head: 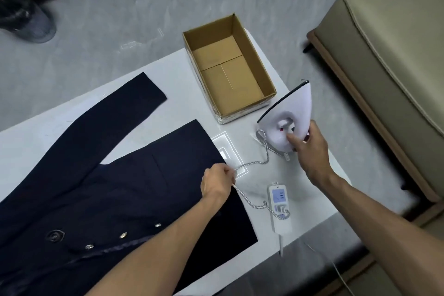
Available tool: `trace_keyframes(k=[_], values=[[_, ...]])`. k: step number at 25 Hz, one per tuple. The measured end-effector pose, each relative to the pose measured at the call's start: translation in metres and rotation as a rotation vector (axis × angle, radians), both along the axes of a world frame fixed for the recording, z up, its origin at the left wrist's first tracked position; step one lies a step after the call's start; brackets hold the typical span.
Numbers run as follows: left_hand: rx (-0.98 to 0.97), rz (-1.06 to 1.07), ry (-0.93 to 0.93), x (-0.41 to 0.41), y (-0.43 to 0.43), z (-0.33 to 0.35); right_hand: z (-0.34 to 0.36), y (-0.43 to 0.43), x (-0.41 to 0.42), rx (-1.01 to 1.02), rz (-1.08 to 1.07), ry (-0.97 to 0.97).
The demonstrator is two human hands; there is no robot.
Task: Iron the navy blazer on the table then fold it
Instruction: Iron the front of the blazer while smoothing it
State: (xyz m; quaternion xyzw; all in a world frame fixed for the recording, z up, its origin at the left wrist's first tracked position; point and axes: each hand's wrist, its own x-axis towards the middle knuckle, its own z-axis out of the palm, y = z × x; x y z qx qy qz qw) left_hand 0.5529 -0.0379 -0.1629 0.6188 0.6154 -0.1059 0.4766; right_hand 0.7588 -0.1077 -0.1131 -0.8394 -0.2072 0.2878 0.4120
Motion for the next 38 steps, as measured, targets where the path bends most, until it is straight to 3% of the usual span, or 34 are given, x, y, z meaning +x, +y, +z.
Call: trace_keyframes(k=[4, 8, 14, 22, 33, 38], values=[[0.000, -0.007, 0.057, 0.032, -0.007, -0.008, -0.015, 0.002, 0.011, -0.025, 0.065, -0.096], [-0.062, -0.255, 0.230, 0.035, -0.010, -0.023, -0.022, 0.005, 0.018, -0.023, 0.052, -0.173], [0.049, -0.303, 0.233, 0.036, -0.013, -0.019, -0.037, -0.004, 0.014, -0.037, -0.014, -0.117], [-0.081, -0.106, 0.038, 0.025, -0.007, -0.025, -0.040, -0.007, 0.009, -0.063, -0.088, -0.058], [-0.042, -0.079, 0.000, 0.006, 0.006, -0.030, -0.030, -0.004, 0.004, -0.074, -0.246, 0.092], [-0.044, -0.044, -0.047, -0.008, 0.013, -0.028, -0.033, -0.009, -0.026, -0.373, -0.377, 0.125]])
